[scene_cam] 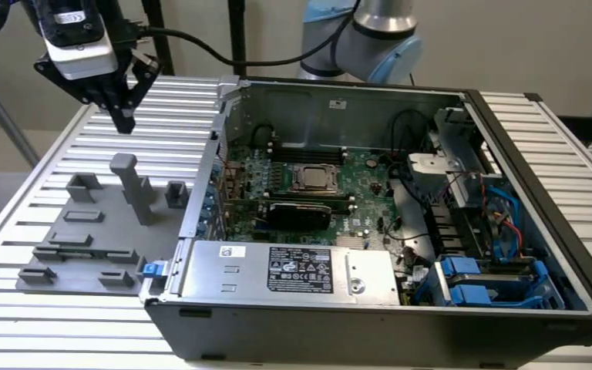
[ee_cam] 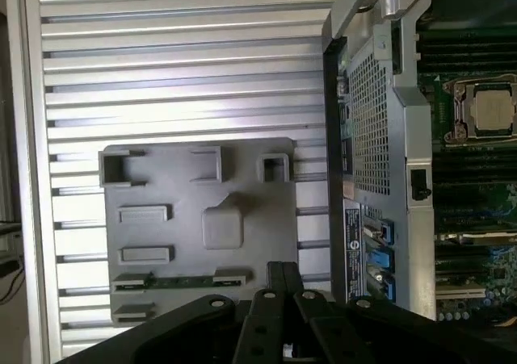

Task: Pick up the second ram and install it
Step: 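Reach for the second ram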

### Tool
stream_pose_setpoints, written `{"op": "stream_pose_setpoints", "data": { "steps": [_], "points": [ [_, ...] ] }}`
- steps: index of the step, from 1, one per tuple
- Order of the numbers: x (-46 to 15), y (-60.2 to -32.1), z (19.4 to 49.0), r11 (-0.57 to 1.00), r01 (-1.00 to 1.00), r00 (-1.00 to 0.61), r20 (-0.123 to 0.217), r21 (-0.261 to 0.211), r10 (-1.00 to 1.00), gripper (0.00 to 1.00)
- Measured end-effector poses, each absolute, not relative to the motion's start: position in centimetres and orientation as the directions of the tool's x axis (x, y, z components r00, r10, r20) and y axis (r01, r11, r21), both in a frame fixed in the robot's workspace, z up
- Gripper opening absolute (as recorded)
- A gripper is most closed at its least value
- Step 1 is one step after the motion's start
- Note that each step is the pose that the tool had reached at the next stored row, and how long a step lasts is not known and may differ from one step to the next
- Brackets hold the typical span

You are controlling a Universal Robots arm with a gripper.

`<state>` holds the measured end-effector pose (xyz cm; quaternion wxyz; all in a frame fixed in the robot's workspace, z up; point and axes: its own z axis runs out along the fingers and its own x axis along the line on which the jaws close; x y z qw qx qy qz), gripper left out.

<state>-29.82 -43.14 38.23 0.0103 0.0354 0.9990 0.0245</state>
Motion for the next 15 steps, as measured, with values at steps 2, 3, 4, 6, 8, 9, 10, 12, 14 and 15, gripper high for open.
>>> {"op": "stream_pose_setpoints", "data": {
  "steps": [2, 3, 4, 6, 8, 9, 10, 12, 14, 15],
  "points": [
    [-30.7, -43.2, 38.2, 0.996, 0.07, -0.997, -0.019, 0.05, 0.071, 0.11],
    [-31.2, -43.3, 38.1, 0.996, 0.07, -0.997, -0.019, 0.05, 0.071, 0.11],
    [-31.6, -43.3, 38.1, 0.996, 0.07, -0.997, -0.019, 0.05, 0.071, 0.11],
    [-32.6, -43.4, 38.0, 0.996, 0.07, -0.997, -0.019, 0.05, 0.071, 0.11],
    [-33.5, -43.6, 37.9, 0.996, 0.07, -0.997, -0.019, 0.05, 0.071, 0.11],
    [-33.9, -43.6, 37.8, 0.996, 0.07, -0.997, -0.019, 0.05, 0.071, 0.11],
    [-34.4, -43.7, 37.8, 0.996, 0.07, -0.997, -0.019, 0.05, 0.071, 0.11],
    [-35.3, -43.9, 37.7, 0.996, 0.07, -0.997, -0.019, 0.05, 0.071, 0.11],
    [-36.2, -44.2, 37.5, 0.996, 0.07, -0.997, -0.019, 0.05, 0.071, 0.11],
    [-36.6, -44.4, 37.4, 0.996, 0.07, -0.997, -0.019, 0.05, 0.071, 0.11]
  ]
}}
